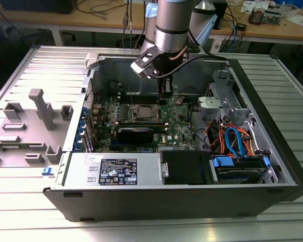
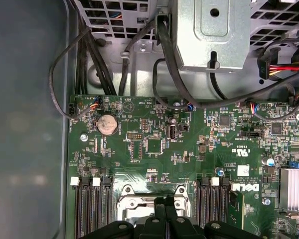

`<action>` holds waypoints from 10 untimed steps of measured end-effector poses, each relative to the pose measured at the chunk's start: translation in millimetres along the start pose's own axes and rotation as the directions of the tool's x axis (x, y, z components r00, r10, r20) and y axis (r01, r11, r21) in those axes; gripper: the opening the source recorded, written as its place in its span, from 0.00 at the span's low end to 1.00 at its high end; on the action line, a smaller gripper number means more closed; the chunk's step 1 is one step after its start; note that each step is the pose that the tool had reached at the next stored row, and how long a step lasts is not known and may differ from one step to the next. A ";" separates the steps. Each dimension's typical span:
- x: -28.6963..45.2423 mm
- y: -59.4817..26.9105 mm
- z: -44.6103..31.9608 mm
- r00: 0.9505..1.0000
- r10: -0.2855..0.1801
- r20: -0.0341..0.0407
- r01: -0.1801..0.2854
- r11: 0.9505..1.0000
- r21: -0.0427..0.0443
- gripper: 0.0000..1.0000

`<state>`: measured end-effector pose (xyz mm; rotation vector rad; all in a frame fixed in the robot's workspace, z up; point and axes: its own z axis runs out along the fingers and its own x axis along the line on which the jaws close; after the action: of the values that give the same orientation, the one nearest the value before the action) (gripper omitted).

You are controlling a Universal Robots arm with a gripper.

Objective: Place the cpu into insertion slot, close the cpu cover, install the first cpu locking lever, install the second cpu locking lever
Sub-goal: 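Close the cpu cover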

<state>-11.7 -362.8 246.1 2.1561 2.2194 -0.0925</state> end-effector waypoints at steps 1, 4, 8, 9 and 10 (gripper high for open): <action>0.0 -0.1 0.0 1.000 0.000 0.000 0.000 1.000 0.000 0.11; 0.0 -0.6 0.0 1.000 0.000 0.000 0.000 1.000 0.000 0.11; 0.1 -4.7 0.1 1.000 0.000 0.000 0.000 1.000 0.000 0.11; 0.2 -6.1 0.2 1.000 0.000 0.000 0.000 1.000 0.000 0.11; 0.2 -7.9 0.3 1.000 0.000 0.000 0.000 1.000 0.000 0.11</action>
<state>-19.6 -362.9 245.9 2.1563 2.2194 -0.0922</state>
